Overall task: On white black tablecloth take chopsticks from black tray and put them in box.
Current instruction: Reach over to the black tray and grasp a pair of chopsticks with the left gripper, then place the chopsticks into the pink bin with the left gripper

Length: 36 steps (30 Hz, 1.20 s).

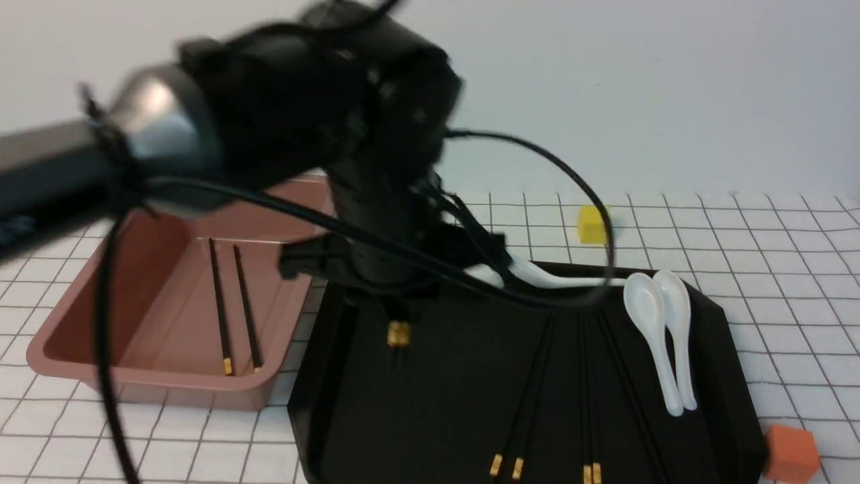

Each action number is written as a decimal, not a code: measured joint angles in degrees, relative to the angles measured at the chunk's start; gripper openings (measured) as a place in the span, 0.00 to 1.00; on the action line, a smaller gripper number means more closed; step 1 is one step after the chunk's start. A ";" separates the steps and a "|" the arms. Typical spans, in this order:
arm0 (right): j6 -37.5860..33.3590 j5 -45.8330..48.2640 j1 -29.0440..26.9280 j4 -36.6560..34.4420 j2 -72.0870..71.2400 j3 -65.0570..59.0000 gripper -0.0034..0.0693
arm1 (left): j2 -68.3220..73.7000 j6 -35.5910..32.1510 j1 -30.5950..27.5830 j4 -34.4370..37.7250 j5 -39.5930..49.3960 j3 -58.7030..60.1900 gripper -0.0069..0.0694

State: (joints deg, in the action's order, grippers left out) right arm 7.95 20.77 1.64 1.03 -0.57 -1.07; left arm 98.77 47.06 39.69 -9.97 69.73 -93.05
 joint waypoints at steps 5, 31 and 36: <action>0.00 0.00 0.00 -0.08 0.00 0.00 0.38 | -5.00 -2.10 -12.36 -1.67 0.82 2.22 0.25; 0.00 0.00 0.00 -0.02 0.00 0.00 0.38 | -11.79 -16.62 -23.04 -1.85 -2.28 8.88 0.09; 0.00 0.00 0.00 -0.02 0.00 0.00 0.38 | -31.02 -17.28 -23.04 0.96 -9.09 22.81 0.07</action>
State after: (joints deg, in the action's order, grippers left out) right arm 7.95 20.77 1.64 1.00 -0.57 -1.07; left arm 67.75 29.78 16.65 -9.01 60.65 -70.23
